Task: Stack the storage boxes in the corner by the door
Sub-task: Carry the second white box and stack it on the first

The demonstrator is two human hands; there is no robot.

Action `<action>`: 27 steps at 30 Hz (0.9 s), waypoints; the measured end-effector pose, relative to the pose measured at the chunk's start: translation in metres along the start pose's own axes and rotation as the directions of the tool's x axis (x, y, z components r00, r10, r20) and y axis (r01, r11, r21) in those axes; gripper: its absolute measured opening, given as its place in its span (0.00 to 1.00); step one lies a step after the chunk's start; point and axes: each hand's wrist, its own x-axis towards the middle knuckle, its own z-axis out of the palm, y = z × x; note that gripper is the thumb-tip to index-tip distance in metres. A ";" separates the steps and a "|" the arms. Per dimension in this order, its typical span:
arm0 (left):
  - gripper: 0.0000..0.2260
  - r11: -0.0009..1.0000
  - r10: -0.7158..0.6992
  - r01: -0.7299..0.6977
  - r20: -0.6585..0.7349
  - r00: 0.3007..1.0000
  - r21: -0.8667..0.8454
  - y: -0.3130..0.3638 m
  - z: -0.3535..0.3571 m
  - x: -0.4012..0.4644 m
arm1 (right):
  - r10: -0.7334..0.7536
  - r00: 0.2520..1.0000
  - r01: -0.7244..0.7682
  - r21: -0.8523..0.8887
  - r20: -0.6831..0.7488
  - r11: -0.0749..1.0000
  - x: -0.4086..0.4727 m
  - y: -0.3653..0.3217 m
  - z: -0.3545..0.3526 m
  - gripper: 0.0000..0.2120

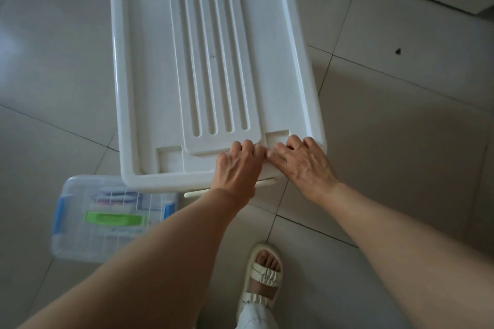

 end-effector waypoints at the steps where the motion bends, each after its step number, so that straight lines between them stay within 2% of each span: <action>1: 0.31 1.000 -0.002 0.002 0.008 1.000 -0.012 -0.001 -0.002 -0.001 | 0.008 1.000 -0.009 0.009 0.011 1.000 0.001 0.000 -0.002 0.38; 4: 0.34 0.999 0.026 -0.024 0.053 0.998 -0.043 -0.009 -0.014 -0.006 | 0.059 0.996 -0.065 0.076 0.072 0.995 0.002 -0.002 -0.013 0.36; 6: 0.31 0.998 -0.006 0.007 0.026 1.000 -0.061 -0.020 -0.026 -0.012 | 0.100 0.991 -0.111 0.130 0.093 0.985 0.005 0.001 -0.025 0.33; 9: 0.25 0.968 -0.206 0.195 -0.054 0.977 -0.159 -0.049 -0.045 -0.016 | 0.184 0.975 -0.202 0.164 0.123 0.965 0.013 0.009 -0.047 0.28; 13: 0.26 0.848 -0.494 0.477 -0.020 0.869 -0.231 -0.094 -0.064 -0.007 | 0.318 0.935 -0.344 0.181 0.156 0.921 0.036 0.019 -0.067 0.27; 18: 0.28 0.682 -0.673 0.670 0.107 0.732 -0.294 -0.143 -0.081 0.018 | 0.548 0.790 -0.611 0.282 0.274 0.740 0.083 0.026 -0.078 0.36; 21: 0.29 0.629 -0.692 0.694 0.155 0.705 -0.350 -0.167 -0.080 0.041 | 0.640 0.693 -0.721 0.313 0.332 0.619 0.108 0.030 -0.071 0.39; 25: 0.30 0.604 -0.710 0.672 0.095 0.698 -0.428 -0.189 -0.076 0.072 | 0.733 0.578 -0.811 0.345 0.358 0.472 0.136 0.041 -0.059 0.39; 27: 0.30 0.553 -0.732 0.659 0.079 0.676 -0.510 -0.196 -0.074 0.086 | 0.770 0.529 -0.836 0.374 0.358 0.401 0.148 0.051 -0.052 0.37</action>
